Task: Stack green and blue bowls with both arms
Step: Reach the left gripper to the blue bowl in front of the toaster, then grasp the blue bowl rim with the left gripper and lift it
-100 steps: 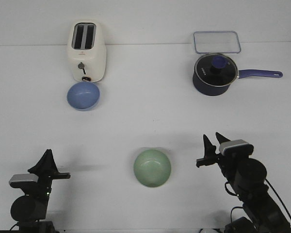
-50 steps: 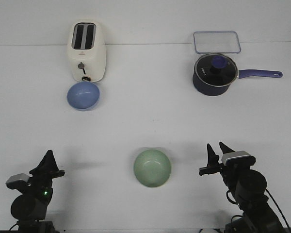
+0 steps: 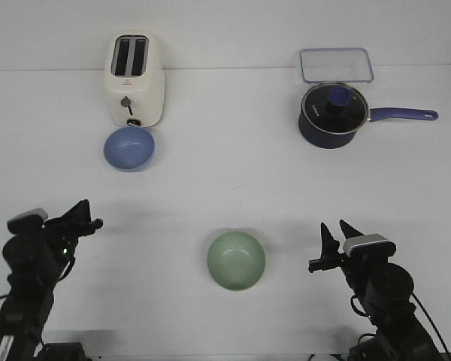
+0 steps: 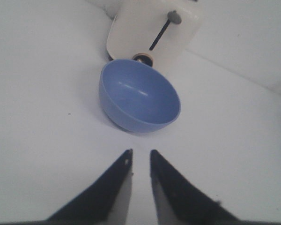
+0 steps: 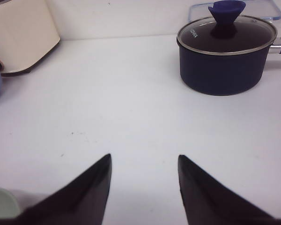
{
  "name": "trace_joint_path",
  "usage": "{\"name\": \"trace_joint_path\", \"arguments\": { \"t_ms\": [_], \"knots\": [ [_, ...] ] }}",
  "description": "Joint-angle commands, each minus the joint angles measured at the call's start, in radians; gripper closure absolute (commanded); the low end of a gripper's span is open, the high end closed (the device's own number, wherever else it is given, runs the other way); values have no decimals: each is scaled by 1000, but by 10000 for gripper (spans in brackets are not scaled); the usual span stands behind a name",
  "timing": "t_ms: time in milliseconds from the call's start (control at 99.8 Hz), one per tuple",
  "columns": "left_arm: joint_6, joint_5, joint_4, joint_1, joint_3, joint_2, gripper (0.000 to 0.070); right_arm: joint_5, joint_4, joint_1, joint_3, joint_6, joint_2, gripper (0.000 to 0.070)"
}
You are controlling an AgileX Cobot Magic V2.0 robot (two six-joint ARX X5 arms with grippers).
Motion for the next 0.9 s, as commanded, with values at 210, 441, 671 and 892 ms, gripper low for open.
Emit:
{"name": "trace_joint_path", "arguments": {
  "t_ms": [210,441,671,892],
  "knots": [
    [84,5,43,2,275,483,167,-3,10,4,7,-9,3,426],
    [109,5,41,3,462,813,166,-3,10,4,7,-9,3,426],
    [107,5,41,3,604,1044,197,-3,9,4,7,-9,3,426],
    [105,5,46,3,669,1108,681,-2,2,3,7,-8,3,426]
  ]
}}
